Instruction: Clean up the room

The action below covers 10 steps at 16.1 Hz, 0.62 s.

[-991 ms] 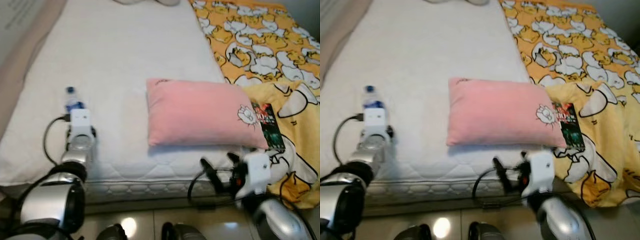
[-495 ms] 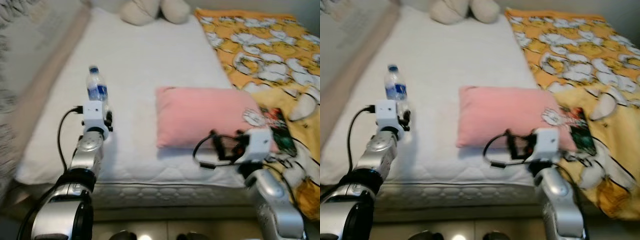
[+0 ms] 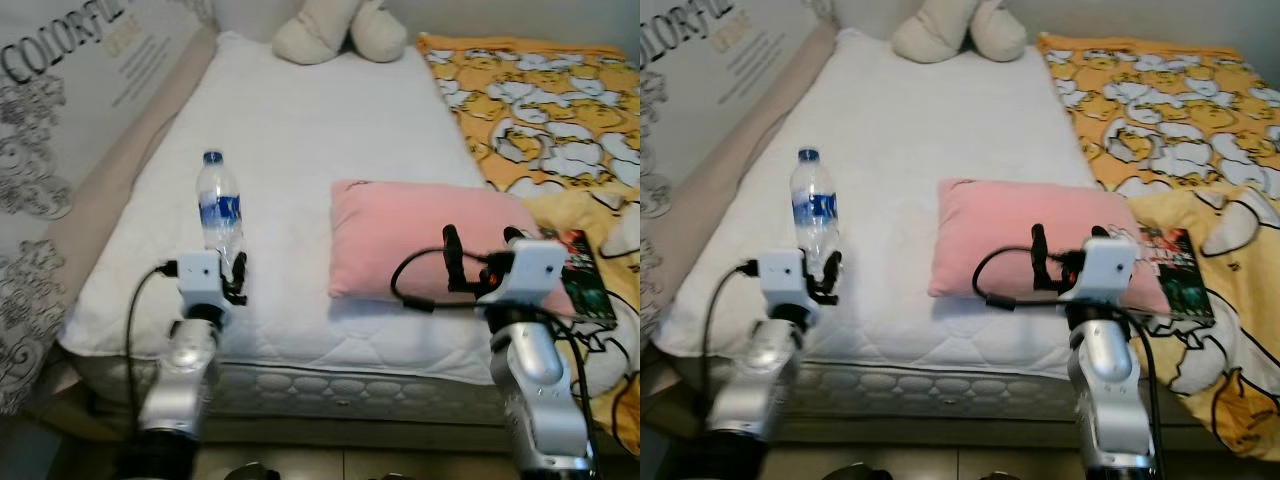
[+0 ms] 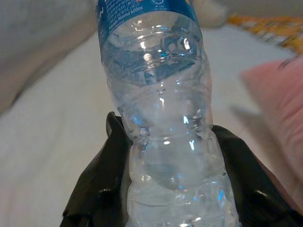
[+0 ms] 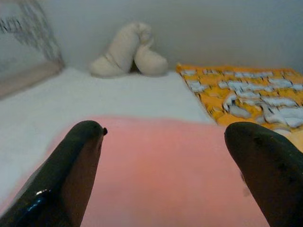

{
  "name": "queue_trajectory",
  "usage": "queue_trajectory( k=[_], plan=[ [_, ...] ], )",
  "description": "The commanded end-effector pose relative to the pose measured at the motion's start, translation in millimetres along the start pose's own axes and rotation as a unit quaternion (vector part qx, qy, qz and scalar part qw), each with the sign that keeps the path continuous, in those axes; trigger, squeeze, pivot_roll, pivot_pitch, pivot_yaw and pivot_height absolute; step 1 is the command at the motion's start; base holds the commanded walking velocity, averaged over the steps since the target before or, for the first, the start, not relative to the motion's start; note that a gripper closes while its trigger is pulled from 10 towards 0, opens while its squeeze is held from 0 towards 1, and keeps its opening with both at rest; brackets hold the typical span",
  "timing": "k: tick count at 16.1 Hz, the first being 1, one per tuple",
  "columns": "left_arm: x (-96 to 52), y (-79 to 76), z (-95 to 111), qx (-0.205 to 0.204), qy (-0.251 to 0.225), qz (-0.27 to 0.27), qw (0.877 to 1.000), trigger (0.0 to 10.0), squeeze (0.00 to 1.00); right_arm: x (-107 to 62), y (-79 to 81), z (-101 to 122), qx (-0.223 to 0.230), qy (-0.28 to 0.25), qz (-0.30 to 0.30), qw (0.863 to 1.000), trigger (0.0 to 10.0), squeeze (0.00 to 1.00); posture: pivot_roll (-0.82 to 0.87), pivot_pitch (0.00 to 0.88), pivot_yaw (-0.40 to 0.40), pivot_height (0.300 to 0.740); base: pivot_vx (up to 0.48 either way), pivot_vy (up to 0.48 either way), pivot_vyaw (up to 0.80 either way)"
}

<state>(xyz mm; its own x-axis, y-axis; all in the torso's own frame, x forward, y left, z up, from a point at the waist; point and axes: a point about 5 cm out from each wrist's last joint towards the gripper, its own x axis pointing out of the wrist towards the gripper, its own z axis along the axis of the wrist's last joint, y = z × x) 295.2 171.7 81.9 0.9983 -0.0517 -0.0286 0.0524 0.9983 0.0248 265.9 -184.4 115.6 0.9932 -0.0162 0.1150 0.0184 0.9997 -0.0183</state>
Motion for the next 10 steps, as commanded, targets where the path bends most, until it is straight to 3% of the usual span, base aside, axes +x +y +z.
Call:
queue_trajectory(
  k=[1,2,4,10],
  plan=[
    [0.8,-6.3,16,0.019,-0.041,-0.025,0.999,10.0,0.0,-1.9,-3.4,-10,0.009,0.022,-0.014,1.0,10.0,0.0,-0.11,0.0,0.014,0.74,0.0,0.0,0.0],
    [0.7,-6.3,15,0.028,-0.038,-0.025,0.999,10.0,0.0,-1.4,-5.8,-13,0.021,0.028,-0.023,0.999,10.0,0.0,-0.12,0.0,0.016,0.74,0.0,0.0,0.0],
    [2.0,-14.1,15,0.0,-0.031,-0.03,0.999,10.0,0.0,3.8,-4.0,-17,0.049,0.041,-0.028,0.998,10.0,0.0,-0.13,0.0,0.027,0.74,0.0,-0.433,0.38],
    [-6.0,-24.1,17,-0.021,-0.044,-0.068,0.996,10.0,0.0,-3.4,3.9,-25,0.04,0.053,0.006,0.998,10.0,0.0,-0.15,0.0,0.032,0.74,0.0,-0.474,0.57]
  ],
)
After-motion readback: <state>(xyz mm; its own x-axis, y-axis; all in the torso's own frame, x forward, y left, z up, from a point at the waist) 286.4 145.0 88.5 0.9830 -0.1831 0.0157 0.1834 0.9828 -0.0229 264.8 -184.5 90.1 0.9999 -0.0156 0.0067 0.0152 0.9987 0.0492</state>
